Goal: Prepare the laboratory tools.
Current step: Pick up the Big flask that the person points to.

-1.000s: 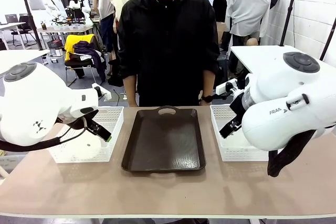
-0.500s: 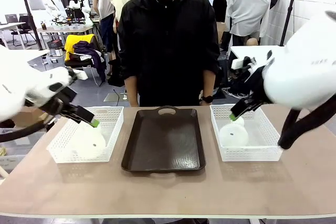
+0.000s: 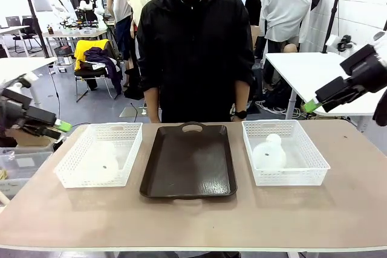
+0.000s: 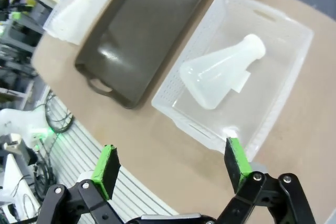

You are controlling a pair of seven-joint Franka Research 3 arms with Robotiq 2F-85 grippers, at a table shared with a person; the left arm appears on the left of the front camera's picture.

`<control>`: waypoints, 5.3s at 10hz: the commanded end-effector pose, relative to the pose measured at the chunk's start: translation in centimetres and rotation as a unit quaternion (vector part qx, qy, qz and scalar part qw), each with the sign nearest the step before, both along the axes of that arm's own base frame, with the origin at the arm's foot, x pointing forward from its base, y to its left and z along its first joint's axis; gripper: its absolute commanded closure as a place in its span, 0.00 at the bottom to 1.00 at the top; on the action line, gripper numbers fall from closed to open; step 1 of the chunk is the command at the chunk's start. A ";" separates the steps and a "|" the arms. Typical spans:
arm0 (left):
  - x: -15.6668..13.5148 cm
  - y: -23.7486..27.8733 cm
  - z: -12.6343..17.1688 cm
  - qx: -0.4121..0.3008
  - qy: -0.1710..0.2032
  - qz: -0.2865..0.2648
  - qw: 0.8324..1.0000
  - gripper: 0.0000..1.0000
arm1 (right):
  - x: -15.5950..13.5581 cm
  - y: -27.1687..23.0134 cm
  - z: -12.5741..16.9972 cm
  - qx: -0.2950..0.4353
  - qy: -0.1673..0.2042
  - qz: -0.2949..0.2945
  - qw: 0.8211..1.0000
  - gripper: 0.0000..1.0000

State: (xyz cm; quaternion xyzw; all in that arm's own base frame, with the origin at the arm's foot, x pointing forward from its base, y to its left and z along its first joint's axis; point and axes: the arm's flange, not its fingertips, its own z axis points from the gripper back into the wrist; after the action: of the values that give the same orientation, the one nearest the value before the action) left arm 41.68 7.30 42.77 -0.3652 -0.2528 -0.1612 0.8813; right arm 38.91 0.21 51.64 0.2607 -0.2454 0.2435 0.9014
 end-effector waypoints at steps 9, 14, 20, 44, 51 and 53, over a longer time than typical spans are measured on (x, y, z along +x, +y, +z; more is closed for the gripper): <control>-1.2 7.5 -1.4 -0.137 -0.017 0.053 0.989 0.00 | 1.9 -5.4 -2.6 0.104 0.039 0.017 0.994 0.00; -0.8 7.0 -1.9 -0.141 -0.003 0.049 0.989 0.00 | 2.0 -5.6 -3.1 0.096 0.045 0.021 0.994 0.00; -0.4 6.4 -2.3 -0.158 0.035 0.045 0.986 0.00 | 2.6 -5.9 -3.6 0.085 0.093 0.005 0.992 0.00; 0.0 6.1 -3.0 -0.184 0.102 0.085 0.974 0.00 | 1.9 -7.7 -4.9 0.082 0.105 -0.001 0.991 0.00; 0.0 6.1 -3.0 -0.184 0.102 0.085 0.974 0.00 | 6.7 0.6 -0.3 0.021 0.132 -0.048 0.990 0.00; 0.0 6.1 -3.0 -0.184 0.102 0.085 0.974 0.00 | 10.1 4.5 -0.2 -0.044 0.159 -0.115 0.980 0.00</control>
State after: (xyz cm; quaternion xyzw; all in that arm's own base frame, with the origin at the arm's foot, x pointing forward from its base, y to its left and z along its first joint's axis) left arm 41.79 13.34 39.62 -0.5110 -0.2160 -0.0012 0.8320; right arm 47.00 3.97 51.92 0.2693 -0.1478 0.1393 0.9414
